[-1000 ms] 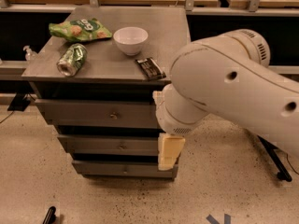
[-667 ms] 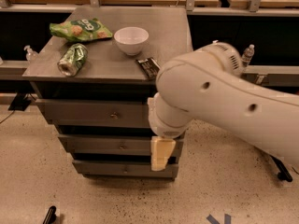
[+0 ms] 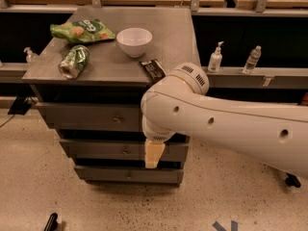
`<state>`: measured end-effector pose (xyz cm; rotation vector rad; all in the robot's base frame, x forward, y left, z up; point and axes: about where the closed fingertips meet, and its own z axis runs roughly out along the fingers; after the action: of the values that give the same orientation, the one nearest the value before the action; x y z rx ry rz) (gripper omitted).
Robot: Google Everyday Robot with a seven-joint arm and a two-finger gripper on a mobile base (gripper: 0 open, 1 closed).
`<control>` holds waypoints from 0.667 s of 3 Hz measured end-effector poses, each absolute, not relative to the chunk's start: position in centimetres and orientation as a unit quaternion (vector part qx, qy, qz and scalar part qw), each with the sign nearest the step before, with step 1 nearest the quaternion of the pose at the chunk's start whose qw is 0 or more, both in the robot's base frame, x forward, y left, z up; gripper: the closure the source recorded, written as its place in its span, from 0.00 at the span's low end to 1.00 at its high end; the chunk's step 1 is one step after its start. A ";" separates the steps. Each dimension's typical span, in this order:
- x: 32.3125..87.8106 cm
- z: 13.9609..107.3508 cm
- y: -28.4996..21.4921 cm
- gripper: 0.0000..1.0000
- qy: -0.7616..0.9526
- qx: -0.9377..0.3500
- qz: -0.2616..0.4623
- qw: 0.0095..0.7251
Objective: Open top drawer
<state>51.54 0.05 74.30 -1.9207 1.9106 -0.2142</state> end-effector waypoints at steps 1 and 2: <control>51.5 74.3 0.1 0.00 0.687 -0.691 -0.077 0.210; 53.2 73.7 1.2 0.00 0.678 -0.697 -0.094 0.214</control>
Offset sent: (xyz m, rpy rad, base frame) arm 0.0533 0.0372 -0.0197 -0.0667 -0.0936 0.0450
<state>53.24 1.24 73.75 -1.9333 1.8802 -0.2619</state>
